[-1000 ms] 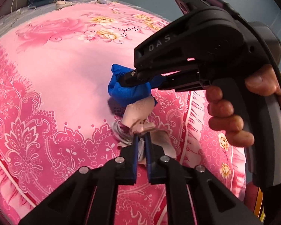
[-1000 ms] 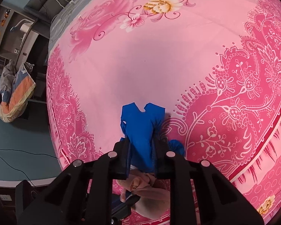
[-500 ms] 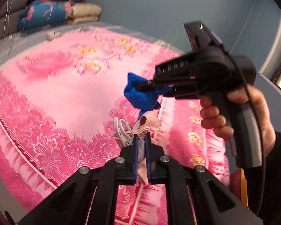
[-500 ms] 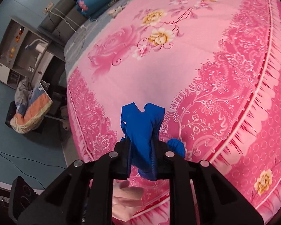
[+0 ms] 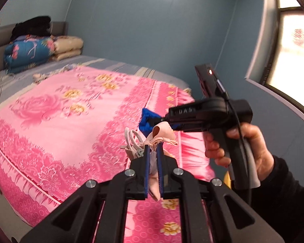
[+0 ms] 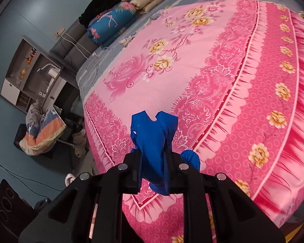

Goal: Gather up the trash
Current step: 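Lift the pink tissue and blue cloth and carry them over the bin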

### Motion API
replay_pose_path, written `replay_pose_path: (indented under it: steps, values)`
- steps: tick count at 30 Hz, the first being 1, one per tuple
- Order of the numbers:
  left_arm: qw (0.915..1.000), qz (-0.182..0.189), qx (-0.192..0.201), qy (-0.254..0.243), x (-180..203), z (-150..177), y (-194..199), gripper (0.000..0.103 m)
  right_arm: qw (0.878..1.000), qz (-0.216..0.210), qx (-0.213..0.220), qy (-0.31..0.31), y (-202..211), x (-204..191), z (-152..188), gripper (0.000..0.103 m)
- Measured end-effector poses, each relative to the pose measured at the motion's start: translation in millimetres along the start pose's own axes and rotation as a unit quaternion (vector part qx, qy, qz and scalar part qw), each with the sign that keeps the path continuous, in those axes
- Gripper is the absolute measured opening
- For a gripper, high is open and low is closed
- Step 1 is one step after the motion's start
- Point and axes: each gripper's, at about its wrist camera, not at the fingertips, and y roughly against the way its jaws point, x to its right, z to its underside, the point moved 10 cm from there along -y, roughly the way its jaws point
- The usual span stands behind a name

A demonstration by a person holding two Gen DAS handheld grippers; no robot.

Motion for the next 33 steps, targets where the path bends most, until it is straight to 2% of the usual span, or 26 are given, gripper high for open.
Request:
replay_pose_path:
  steps: [9, 19, 26, 33]
  values:
    - [0.9978, 0.033, 0.035, -0.046, 63.0, -10.8, 40.3, 0.006, 0.997, -0.012, 0.072, -0.003, 85.0, 5.0, 35.5, 0.016]
    - [0.9924, 0.063, 0.045, -0.095, 129.0, -9.9, 48.5, 0.006, 0.984, -0.01, 0.174, -0.025, 192.6, 31.9, 81.8, 0.016]
    - [0.9888, 0.089, 0.025, -0.117, 173.7, 1.3, 32.6, 0.006, 0.969, 0.012, 0.24, -0.051, 258.2, 65.6, 114.3, 0.016]
    - [0.9836, 0.114, -0.007, -0.14, 215.9, 20.0, 0.7, 0.006, 0.949, 0.039, 0.297, -0.101, 315.9, 120.1, 147.8, 0.016]
